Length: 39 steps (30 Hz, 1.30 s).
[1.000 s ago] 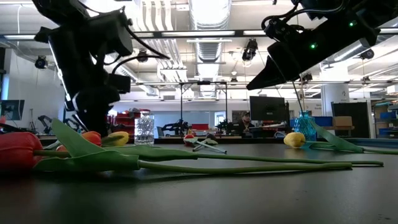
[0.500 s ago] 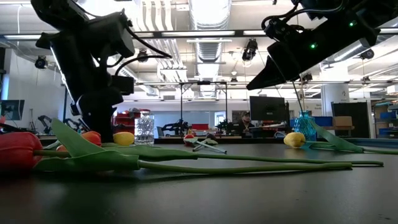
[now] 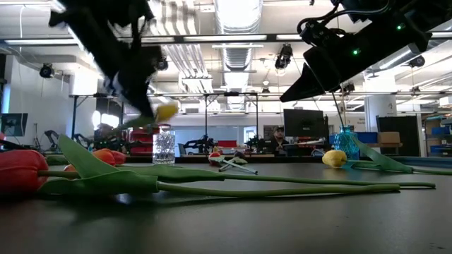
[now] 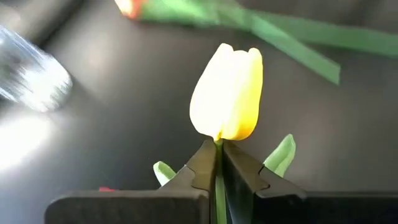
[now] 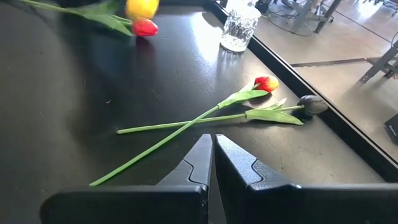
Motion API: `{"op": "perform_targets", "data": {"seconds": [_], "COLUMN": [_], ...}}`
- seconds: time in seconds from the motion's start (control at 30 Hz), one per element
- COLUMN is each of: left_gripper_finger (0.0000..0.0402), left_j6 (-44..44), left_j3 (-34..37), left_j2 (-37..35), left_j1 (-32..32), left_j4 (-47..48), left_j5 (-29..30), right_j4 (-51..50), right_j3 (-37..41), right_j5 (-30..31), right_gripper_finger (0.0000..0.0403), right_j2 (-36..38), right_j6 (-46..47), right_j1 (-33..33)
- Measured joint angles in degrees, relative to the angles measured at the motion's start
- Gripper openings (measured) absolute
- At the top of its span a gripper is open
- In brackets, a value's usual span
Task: Sort flowers into vase by color
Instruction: Put the left yellow flower into the transparent vase
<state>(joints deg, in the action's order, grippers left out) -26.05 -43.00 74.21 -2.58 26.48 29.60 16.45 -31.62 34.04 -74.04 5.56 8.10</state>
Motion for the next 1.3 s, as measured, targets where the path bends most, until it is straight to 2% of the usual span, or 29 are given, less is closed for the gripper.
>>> {"op": "perform_targets", "data": {"seconds": [0.13, 0.2, 0.47, 0.6, 0.73, 0.97, 1.3], "left_gripper_finger": [0.0002, 0.0002, 0.0001, 0.0001, 0.0001, 0.0000, 0.0000], "left_j6": [5.9, 9.1, 28.5, 34.9, 40.4, 43.8, 40.1], "left_j3": [-2.7, -3.0, 3.7, 7.7, 11.0, 12.8, 9.7], "left_j2": [-7.8, -12.1, -26.8, -30.2, -30.6, -27.9, -24.2], "left_j1": [2.0, 3.0, 4.9, 4.9, 5.6, 10.4, 25.0], "left_j4": [-2.1, -5.7, -33.7, -46.2, -55.5, -64.8, -67.0], "left_j5": [7.2, 9.0, 8.7, 8.5, 8.3, 2.3, -14.6], "right_j4": [-0.2, -0.6, -3.0, -3.0, -3.0, -2.9, -2.7], "right_j3": [0.0, 0.0, 0.0, 0.0, 0.0, 0.0, 0.0], "right_j5": [0.0, -0.1, -0.2, -0.2, -1.3, -1.3, -1.3], "right_gripper_finger": [0.0013, 0.0013, 0.0013, 0.0013, 0.0013, 0.0013, 0.0013], "right_j2": [0.0, 0.0, 0.0, 0.0, 0.0, 0.0, 0.0], "right_j6": [0.0, 0.6, 2.1, 2.4, 2.8, 2.3, 2.1], "right_j1": [0.0, 0.0, 0.0, 0.2, 0.2, 0.2, 0.2]}}
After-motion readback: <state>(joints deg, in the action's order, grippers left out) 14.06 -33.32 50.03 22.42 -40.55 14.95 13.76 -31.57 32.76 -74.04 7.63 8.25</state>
